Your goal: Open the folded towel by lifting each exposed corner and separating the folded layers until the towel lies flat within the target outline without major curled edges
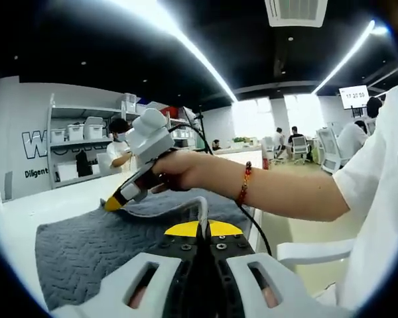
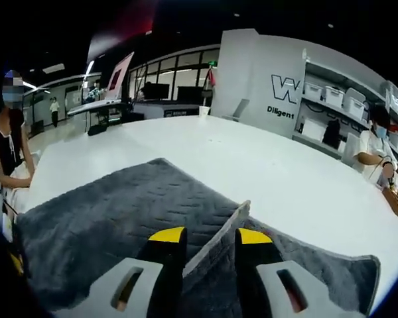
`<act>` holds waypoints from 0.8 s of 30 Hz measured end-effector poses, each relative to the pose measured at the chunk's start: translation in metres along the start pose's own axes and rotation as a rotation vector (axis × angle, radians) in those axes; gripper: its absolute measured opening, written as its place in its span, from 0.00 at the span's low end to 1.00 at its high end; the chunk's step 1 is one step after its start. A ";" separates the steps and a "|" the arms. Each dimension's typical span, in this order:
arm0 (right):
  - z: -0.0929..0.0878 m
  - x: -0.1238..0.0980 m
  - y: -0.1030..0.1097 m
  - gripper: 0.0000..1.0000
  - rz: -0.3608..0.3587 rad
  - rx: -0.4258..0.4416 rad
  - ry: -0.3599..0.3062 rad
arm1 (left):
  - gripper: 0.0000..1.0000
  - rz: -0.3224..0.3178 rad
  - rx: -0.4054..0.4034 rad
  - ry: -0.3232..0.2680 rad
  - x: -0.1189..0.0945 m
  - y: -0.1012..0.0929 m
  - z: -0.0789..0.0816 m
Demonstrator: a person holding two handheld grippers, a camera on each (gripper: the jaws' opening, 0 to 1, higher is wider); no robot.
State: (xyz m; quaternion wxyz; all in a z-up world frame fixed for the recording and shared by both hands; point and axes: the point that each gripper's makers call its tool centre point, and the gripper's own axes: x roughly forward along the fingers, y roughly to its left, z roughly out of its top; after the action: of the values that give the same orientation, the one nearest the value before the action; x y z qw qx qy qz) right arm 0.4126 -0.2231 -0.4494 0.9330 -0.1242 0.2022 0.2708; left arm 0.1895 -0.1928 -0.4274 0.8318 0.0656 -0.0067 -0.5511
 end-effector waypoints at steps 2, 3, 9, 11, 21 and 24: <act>-0.002 0.003 -0.001 0.24 -0.001 0.001 -0.001 | 0.01 -0.003 -0.004 -0.002 0.000 0.000 0.000; -0.002 0.003 -0.001 0.24 0.000 0.004 0.000 | 0.01 -0.003 -0.003 -0.002 0.000 0.000 0.000; -0.012 0.005 -0.001 0.24 -0.003 0.041 0.004 | 0.01 -0.006 -0.002 -0.001 0.001 -0.001 0.000; -0.013 0.005 0.000 0.24 -0.012 0.040 0.003 | 0.01 -0.009 -0.004 -0.002 0.001 -0.001 0.001; -0.013 0.002 0.001 0.23 -0.020 0.066 -0.005 | 0.01 -0.006 0.009 0.004 0.001 -0.003 -0.001; -0.014 0.004 0.000 0.23 -0.040 0.060 0.003 | 0.01 -0.007 0.006 0.002 0.002 -0.004 -0.001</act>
State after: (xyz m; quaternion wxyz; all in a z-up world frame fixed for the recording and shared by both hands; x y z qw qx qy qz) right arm 0.4111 -0.2262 -0.4632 0.9412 -0.1005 0.2089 0.2458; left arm 0.1868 -0.1960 -0.4289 0.8296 0.0686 -0.0070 -0.5540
